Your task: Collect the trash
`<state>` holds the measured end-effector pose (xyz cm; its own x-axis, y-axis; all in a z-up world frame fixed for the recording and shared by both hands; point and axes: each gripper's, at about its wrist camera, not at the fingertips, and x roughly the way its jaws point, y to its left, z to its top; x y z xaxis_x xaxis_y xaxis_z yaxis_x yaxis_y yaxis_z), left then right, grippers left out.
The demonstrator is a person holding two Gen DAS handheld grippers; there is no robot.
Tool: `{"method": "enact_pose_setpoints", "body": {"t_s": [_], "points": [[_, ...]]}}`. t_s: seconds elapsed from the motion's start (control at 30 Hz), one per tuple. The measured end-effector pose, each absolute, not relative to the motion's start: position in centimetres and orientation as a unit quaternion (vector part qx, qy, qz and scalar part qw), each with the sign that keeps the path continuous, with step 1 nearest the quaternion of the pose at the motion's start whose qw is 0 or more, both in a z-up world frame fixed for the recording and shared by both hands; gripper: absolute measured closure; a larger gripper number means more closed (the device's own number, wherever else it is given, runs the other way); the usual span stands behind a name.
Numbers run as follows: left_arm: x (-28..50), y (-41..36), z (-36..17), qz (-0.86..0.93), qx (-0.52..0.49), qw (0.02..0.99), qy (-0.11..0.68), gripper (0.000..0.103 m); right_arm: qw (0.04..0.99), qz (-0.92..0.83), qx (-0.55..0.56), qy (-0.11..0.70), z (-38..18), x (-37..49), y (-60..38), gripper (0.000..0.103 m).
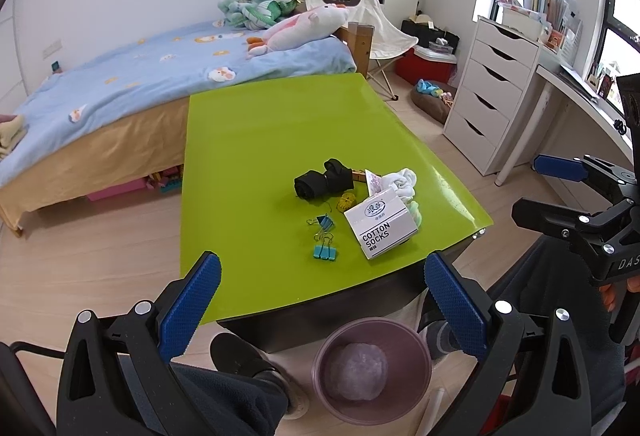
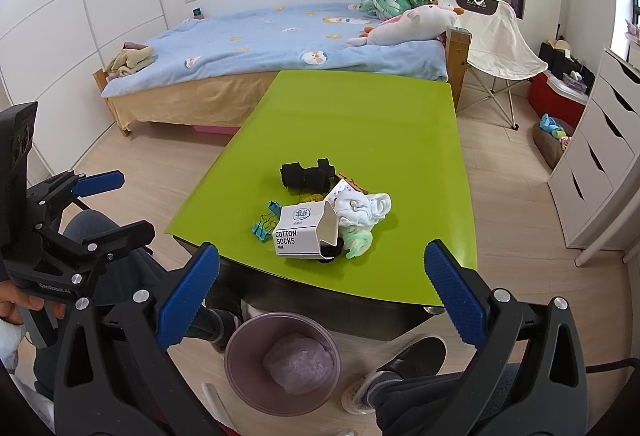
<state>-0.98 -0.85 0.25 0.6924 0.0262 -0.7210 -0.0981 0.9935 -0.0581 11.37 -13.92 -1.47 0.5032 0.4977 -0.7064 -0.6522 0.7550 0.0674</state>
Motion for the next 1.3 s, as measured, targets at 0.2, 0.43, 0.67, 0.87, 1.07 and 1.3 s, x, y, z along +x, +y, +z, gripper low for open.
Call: {"method": "enact_pose_setpoints", "body": {"t_s": [0.2, 0.43, 0.67, 0.87, 1.07, 1.3], "points": [[-1.0, -0.7, -0.1, 0.034, -0.047, 0.918, 0.393, 0.005, 0.860, 0.334, -0.106, 0.371, -1.7, 11.2, -13.8, 0.003], [-1.0, -0.7, -0.1, 0.034, -0.047, 0.917, 0.394, 0.005, 0.859, 0.334, -0.106, 0.372, -1.8, 11.2, -13.9, 0.003], [-1.0, -0.8, -0.6, 0.031, -0.048, 0.917, 0.396, 0.005, 0.859, 0.334, -0.106, 0.374, -2.0, 11.1, -13.8, 0.003], [-0.9, -0.8, -0.6, 0.031, -0.047, 0.916, 0.397, 0.005, 0.858, 0.336, -0.106, 0.374, -2.0, 11.2, -13.8, 0.003], [-1.0, -0.9, -0.5, 0.031, -0.049, 0.916, 0.397, 0.005, 0.853, 0.343, -0.108, 0.378, -2.4, 11.5, -13.5, 0.003], [-0.9, -0.9, -0.5, 0.031, -0.049, 0.916, 0.397, 0.005, 0.826, 0.363, -0.112, 0.415, -3.4, 13.6, -11.6, 0.003]]}}
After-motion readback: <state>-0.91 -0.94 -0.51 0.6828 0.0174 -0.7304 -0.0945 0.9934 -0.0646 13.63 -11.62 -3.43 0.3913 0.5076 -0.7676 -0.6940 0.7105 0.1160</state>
